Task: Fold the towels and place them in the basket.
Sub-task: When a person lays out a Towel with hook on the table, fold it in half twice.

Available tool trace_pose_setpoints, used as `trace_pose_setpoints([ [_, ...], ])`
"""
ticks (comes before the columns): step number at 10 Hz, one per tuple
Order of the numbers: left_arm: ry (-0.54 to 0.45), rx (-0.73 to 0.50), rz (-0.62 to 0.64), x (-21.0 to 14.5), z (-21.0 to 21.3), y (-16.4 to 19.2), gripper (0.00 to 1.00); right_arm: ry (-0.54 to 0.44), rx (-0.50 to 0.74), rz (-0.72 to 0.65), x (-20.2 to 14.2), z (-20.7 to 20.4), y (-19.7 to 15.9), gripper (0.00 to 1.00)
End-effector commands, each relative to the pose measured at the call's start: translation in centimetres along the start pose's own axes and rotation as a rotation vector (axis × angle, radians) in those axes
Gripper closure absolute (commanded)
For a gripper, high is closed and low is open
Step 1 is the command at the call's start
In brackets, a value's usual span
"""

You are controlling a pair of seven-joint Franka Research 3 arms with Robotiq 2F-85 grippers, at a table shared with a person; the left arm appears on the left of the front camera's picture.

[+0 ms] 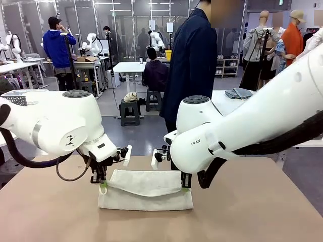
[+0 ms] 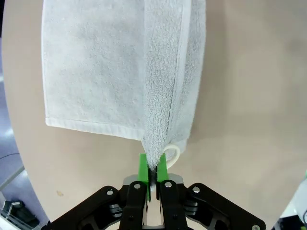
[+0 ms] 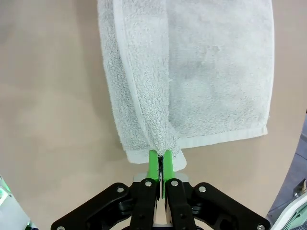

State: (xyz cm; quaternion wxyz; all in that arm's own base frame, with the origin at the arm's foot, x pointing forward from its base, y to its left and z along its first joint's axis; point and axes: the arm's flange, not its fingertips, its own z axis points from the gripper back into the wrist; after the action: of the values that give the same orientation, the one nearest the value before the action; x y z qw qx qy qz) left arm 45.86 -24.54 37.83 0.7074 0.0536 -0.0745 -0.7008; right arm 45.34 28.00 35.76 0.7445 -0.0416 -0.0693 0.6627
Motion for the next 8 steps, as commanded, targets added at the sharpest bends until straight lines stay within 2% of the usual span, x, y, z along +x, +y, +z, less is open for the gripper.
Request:
trace_pose_setpoints([
  [1, 0.024, -0.022, -0.026, 0.8, -1.2, 2.5, 0.92, 0.018, -0.015, 0.021, 0.5, -0.6, -2.2, 0.96],
  [8, 0.054, -0.014, 0.029, 1.2, -2.8, 8.7, 0.92, 0.08, -0.035, -0.039, 0.5, -1.6, -7.9, 0.96],
])
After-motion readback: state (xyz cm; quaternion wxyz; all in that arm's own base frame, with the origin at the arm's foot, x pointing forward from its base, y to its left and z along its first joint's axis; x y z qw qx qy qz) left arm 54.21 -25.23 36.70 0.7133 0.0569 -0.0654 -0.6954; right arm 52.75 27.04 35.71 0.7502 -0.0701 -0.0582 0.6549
